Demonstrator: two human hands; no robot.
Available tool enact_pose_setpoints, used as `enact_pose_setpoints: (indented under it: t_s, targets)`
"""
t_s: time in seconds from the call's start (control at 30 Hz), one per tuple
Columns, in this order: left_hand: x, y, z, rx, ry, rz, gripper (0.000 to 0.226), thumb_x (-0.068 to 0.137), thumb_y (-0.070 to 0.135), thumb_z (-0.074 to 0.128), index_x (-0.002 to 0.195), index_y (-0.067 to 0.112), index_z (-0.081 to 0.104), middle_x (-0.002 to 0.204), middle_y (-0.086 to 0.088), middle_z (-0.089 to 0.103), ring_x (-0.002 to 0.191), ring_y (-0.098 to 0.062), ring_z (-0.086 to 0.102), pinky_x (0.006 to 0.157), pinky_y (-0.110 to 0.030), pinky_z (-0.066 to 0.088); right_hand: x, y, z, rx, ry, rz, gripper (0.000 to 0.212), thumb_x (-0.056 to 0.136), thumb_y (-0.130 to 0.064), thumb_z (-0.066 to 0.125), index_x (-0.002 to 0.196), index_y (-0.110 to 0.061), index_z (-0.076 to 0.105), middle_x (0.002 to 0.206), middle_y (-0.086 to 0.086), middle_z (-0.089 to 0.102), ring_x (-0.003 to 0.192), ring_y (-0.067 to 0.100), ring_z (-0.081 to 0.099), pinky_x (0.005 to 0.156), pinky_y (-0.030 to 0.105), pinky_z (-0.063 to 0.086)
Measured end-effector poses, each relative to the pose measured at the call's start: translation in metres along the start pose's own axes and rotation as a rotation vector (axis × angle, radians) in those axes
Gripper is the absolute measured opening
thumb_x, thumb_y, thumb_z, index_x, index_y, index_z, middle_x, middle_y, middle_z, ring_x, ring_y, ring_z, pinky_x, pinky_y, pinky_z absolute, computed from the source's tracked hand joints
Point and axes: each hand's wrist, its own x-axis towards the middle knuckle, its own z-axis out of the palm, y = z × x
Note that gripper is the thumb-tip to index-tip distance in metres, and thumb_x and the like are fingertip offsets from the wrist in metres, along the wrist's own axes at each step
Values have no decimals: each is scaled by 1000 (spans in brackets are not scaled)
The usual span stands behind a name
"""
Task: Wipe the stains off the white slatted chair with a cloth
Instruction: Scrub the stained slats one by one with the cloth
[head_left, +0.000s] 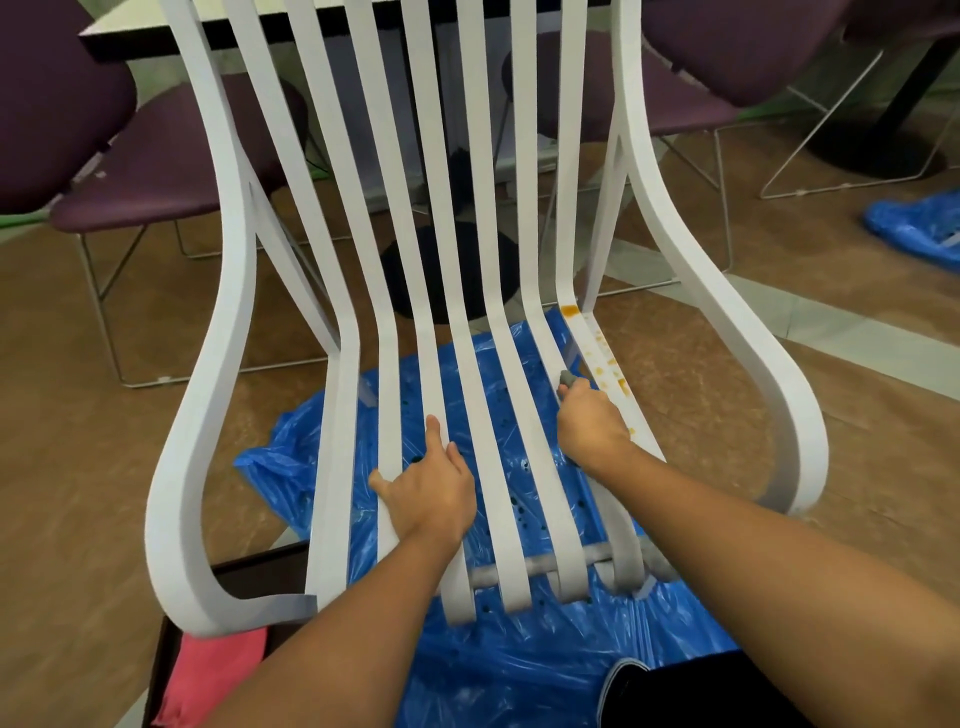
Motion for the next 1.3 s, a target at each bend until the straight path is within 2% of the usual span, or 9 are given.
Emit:
enact_pose_setpoints:
  t_s: [0.13,0.23,0.37,0.47,0.63,0.73,0.97,1.13,1.3]
  targets:
    - [-2,0,-2,0,-8,1,53,109,42,17,160,30,16,59,8,56,67,-11,50,118,-53,17,-13,6,-36,289,-5,-21,41,107,-37,28,119,-7,54,112,15,60,102,32,58,76,33,38]
    - [-3,0,0,-1,-6,-3,53,108,42,18,160,30,16,58,8,56,67,-11,50,118,-53,18,-26,8,-61,688,-37,3,43,106,-42,29,117,-11,57,109,12,64,98,26,62,82,39,51]
    - [-2,1,-1,-9,-8,-7,53,108,43,17,160,31,16,59,7,57,68,-12,51,118,-53,17,-47,14,-88,1509,-274,302,43,103,-49,39,119,-17,63,108,8,74,94,26,73,80,44,57]
    - [-1,0,-1,-13,-13,-8,53,108,43,18,160,31,16,60,7,58,69,-11,52,118,-53,15,-63,25,-101,1651,-318,323,42,95,-49,55,117,-16,67,111,9,74,99,28,72,91,46,53]
    - [0,0,-1,-17,-12,-2,53,108,43,17,160,31,16,60,6,60,70,-12,55,117,-54,15,-72,45,-103,1264,13,309,60,75,-14,80,131,-15,56,114,9,70,100,29,69,83,44,57]
    - [0,-1,0,-25,-10,2,53,108,43,18,160,31,16,60,5,61,72,-13,60,117,-55,15,-77,52,-108,716,193,325,30,88,-12,63,115,-19,52,104,7,61,91,24,59,81,43,52]
    - [0,-1,0,-25,-14,1,54,108,43,17,160,31,16,60,6,61,70,-13,57,119,-55,14,-95,67,-69,276,-77,269,29,97,-8,41,125,-7,48,97,7,57,76,18,53,59,29,39]
    - [-2,0,-1,-22,-13,2,53,108,43,17,160,31,16,59,6,60,69,-13,57,119,-56,14,-102,73,-30,150,-78,298,62,94,-48,43,145,-17,31,131,20,52,116,38,53,96,44,46]
    - [-1,0,0,-18,-12,8,54,108,43,17,160,30,16,58,7,60,69,-12,57,119,-55,16,-110,69,-19,-37,0,248,96,83,-80,35,151,-15,14,138,20,42,122,36,48,95,48,46]
